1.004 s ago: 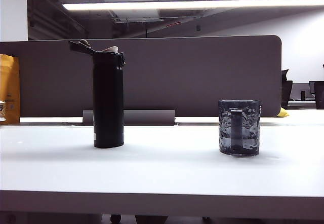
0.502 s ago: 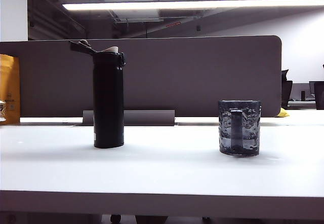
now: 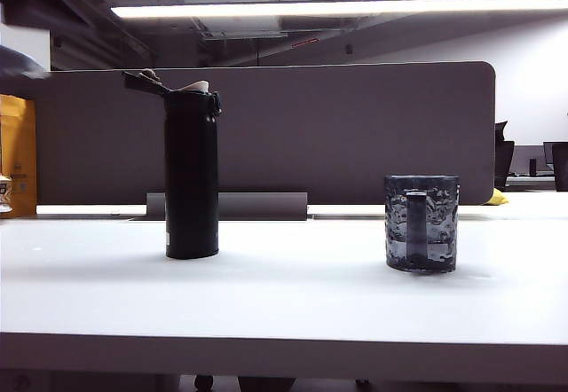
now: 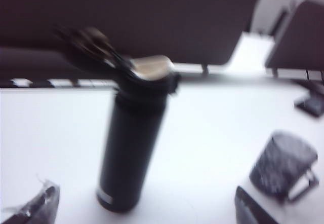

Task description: Pick up the black thermos, pour some water into the cup, then place the black thermos back on the table.

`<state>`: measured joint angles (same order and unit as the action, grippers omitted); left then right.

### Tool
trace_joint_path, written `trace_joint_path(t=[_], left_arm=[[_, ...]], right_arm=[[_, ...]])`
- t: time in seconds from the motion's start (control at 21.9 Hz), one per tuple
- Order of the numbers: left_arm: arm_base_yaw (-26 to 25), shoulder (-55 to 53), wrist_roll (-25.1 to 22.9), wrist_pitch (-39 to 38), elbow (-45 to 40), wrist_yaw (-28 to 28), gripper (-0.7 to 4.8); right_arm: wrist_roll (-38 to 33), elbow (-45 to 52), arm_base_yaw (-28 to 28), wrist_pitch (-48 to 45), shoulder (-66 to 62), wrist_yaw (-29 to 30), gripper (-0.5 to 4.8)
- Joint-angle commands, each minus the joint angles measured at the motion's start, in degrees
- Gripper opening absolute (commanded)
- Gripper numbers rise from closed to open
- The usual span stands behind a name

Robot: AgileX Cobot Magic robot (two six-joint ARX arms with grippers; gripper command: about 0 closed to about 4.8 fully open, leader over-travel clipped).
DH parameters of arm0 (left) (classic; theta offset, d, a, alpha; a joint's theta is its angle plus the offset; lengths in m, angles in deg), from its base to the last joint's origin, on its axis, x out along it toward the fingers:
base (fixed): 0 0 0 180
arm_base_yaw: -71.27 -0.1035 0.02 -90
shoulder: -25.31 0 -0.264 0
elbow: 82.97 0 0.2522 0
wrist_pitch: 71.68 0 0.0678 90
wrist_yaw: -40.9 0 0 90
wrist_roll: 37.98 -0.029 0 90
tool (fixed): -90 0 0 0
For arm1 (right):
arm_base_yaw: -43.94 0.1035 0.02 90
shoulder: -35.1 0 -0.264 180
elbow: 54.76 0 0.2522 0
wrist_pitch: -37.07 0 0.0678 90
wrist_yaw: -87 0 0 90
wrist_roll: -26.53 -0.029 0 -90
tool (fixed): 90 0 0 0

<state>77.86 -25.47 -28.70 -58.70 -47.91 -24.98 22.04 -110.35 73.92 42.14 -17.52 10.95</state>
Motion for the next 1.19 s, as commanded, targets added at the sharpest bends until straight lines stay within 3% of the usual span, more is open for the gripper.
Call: trace_joint_path(t=[0.05, 0.27, 0.55, 1.19], left_arm=[[3.72, -7.04, -7.54, 0.87, 2.60, -3.02, 4.79], [7.56, -18.08, -8.85, 5.44, 6.27, -8.63, 4.79], [7.56, -29.75, -7.96, 17.46, 8.85, -9.49, 4.79], [7.58, -45.64, -7.15, 22.18, 15.89, -9.94, 4.79]], right_arm=[[0.15, -0.24, 1.70, -8.17, -4.74, -0.55, 4.79], [-0.31, -0.28, 2.03, -12.37, -10.12, -0.52, 4.79], [-1.29, -0.33, 1.84, -13.03, -12.57, -0.52, 4.79], [-0.85, -0.33, 1.84, -12.96, -13.55, -0.59, 4.79]])
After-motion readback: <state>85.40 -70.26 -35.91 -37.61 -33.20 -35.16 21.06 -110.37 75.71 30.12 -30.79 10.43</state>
